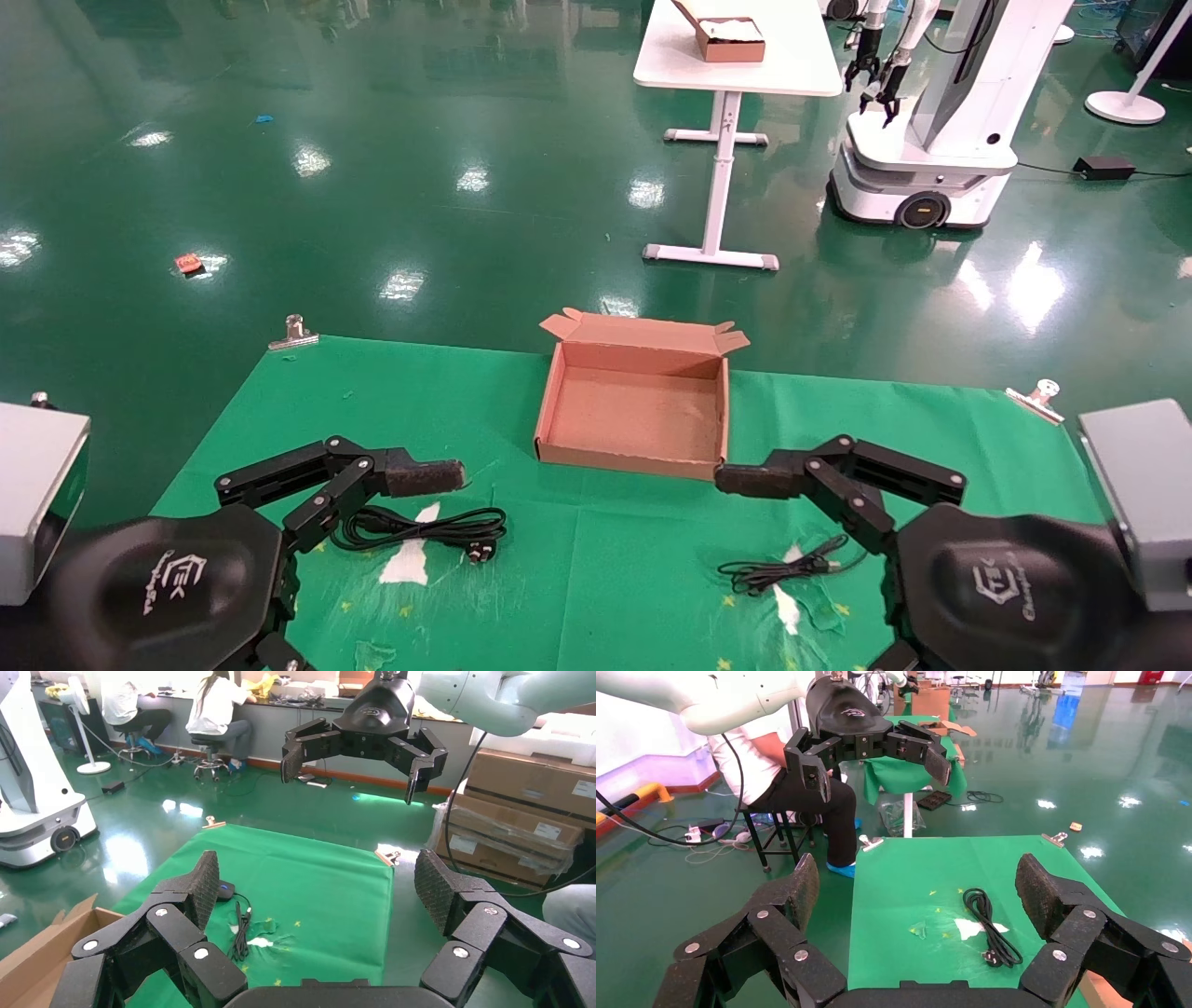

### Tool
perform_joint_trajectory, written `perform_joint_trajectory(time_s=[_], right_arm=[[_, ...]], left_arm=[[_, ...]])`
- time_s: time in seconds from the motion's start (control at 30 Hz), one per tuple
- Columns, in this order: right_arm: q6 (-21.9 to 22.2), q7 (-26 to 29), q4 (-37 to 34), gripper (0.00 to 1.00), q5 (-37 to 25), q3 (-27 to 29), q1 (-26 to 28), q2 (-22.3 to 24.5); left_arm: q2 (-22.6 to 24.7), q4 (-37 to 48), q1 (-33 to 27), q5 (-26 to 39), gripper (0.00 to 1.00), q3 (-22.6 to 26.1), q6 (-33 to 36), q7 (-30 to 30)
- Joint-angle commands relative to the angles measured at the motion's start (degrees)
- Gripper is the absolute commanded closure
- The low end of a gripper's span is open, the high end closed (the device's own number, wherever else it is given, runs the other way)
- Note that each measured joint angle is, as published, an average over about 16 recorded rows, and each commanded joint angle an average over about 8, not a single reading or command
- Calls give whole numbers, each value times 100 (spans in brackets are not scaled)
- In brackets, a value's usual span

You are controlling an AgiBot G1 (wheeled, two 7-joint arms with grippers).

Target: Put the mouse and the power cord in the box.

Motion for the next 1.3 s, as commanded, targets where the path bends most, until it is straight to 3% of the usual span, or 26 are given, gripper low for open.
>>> perform_joint_trajectory(time_s=[0.03, 0.83, 1.07, 1.3], right_arm=[[0, 0, 0, 0, 0, 0, 0, 0], [-25, -28, -51, 0, -59, -30, -13, 6], [-233, -166, -227, 0, -464, -177, 156, 118], [-476, -577, -775, 0, -1208, -592, 532, 245]], left_arm=[[0, 0, 0, 0, 0, 0, 0, 0], [3, -1, -48, 118, 0, 40, 20, 51], [55, 150, -249, 549, 0, 200, 128, 251], [319, 685, -862, 1616, 0, 648, 341, 765]])
